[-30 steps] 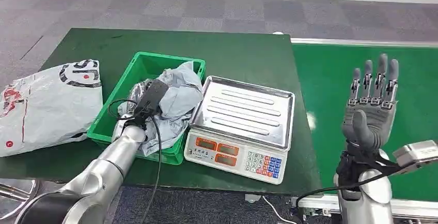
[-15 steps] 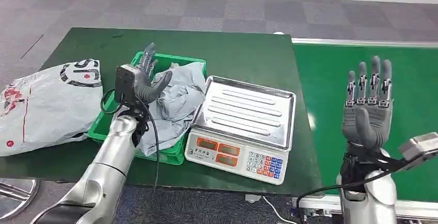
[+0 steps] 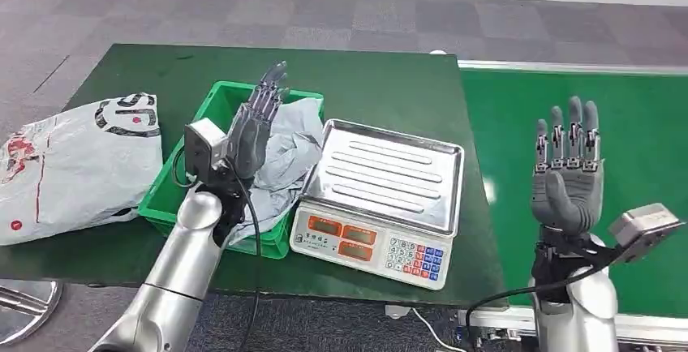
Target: Moved the parcel from conveyor to table for the left to box.
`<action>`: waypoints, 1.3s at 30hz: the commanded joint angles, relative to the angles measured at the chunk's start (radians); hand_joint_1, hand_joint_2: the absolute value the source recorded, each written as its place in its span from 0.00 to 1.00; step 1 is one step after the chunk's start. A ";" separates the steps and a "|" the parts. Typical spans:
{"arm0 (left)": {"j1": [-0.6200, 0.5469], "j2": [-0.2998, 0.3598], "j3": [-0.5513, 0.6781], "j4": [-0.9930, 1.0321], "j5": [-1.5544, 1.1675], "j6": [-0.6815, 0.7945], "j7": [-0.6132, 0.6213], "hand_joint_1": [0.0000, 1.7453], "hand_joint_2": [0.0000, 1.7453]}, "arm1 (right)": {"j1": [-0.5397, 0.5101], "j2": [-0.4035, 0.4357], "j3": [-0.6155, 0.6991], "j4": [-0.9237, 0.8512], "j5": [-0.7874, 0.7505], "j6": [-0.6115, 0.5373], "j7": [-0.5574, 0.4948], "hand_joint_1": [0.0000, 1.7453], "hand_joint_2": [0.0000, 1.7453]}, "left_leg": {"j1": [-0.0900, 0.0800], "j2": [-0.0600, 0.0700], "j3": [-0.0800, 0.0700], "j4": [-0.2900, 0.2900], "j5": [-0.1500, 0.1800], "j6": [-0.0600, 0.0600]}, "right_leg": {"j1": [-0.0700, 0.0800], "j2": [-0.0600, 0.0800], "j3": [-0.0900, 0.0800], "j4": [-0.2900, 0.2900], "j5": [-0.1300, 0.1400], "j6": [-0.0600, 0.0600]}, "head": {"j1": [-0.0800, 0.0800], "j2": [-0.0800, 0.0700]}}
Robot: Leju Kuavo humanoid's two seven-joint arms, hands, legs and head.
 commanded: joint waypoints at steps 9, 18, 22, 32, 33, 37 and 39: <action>-0.005 0.048 -0.052 -0.029 0.034 -0.078 0.031 0.00 0.00 | -0.091 0.010 -0.015 0.140 -0.004 0.002 -0.018 0.00 1.00 | 0.001 0.002 0.002 0.000 -0.001 -0.003 | 0.000 0.004 0.002 -0.001 0.000 0.000 | 0.000 0.000; -0.014 0.030 -0.026 -0.021 0.127 -0.141 0.028 0.00 0.00 | -0.110 0.010 -0.003 0.144 0.011 -0.015 -0.008 0.00 1.00 | 0.001 0.000 0.002 0.000 0.000 -0.002 | 0.001 0.002 0.002 -0.001 0.000 0.000 | 0.000 0.000; -0.013 0.032 0.039 -0.024 0.138 -0.038 0.036 0.00 0.00 | -0.143 0.002 0.003 0.217 0.035 -0.029 -0.035 0.00 1.00 | 0.001 0.002 0.002 0.000 -0.001 -0.003 | 0.001 0.005 0.002 -0.001 0.001 0.000 | 0.000 0.000; -0.040 0.012 -0.084 0.368 -0.016 0.039 -0.146 0.00 1.00 | 0.010 0.021 -0.116 0.055 0.189 -0.147 -0.090 0.00 1.00 | 0.001 -0.006 0.004 -0.001 0.000 -0.002 | 0.000 -0.004 0.005 -0.002 -0.001 0.000 | 0.000 0.000; -0.052 0.001 -0.106 0.395 -0.014 0.007 -0.146 0.00 1.00 | 0.037 0.022 -0.116 0.022 0.224 -0.161 -0.086 0.00 1.00 | 0.002 -0.009 0.004 -0.002 0.000 -0.002 | 0.001 -0.006 0.005 -0.003 -0.002 0.000 | 0.000 0.000; -0.092 -0.022 -0.122 0.485 -0.008 -0.022 -0.146 0.00 1.00 | 0.087 0.025 -0.136 -0.013 0.265 -0.198 -0.072 0.00 1.00 | 0.001 -0.010 0.004 -0.001 -0.001 -0.003 | 0.000 -0.007 0.006 -0.002 -0.003 0.000 | 0.000 0.000; -0.102 -0.025 -0.120 0.502 0.000 -0.039 -0.146 0.00 1.00 | 0.093 0.023 -0.144 -0.003 0.265 -0.207 -0.067 0.00 1.00 | 0.001 -0.008 0.003 0.000 -0.001 -0.002 | 0.000 -0.005 0.005 -0.002 -0.002 0.001 | 0.000 0.000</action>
